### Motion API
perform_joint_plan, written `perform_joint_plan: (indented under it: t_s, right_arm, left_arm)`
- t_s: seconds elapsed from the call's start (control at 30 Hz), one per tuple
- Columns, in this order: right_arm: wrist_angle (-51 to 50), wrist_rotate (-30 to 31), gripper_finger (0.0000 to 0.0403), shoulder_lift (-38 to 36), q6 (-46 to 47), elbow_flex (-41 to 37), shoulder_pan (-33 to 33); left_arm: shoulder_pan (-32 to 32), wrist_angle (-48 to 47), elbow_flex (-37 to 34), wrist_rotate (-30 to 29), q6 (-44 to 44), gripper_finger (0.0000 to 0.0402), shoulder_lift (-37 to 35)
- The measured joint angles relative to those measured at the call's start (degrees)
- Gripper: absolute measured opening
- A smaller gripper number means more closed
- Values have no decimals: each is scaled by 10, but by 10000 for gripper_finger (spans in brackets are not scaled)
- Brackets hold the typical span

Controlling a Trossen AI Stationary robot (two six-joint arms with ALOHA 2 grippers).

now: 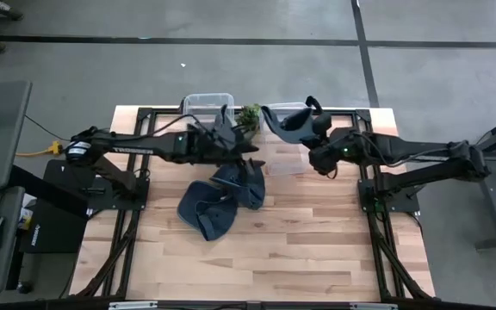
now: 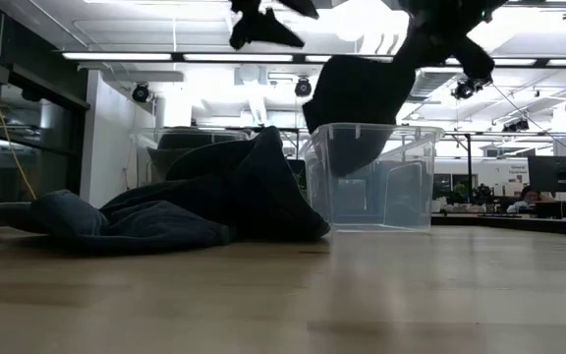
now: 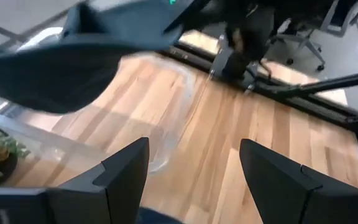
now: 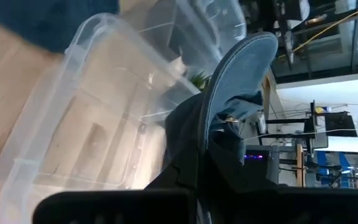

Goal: Pick & Place hat
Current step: Put the bottom blue cap into the right transparent bin

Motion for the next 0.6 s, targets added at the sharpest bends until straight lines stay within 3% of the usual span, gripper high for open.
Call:
perform_joint_plan:
  t_s: [0.5,0.6]
  right_arm:
    - [71,23,3,33,-41,-71,-2]
    - [71,-1,3,33,-27,-71,-7]
  left_arm:
    - [-109,-3,0,-149,-52,247,0]
    - [-126,8,0,-170,-57,247,0]
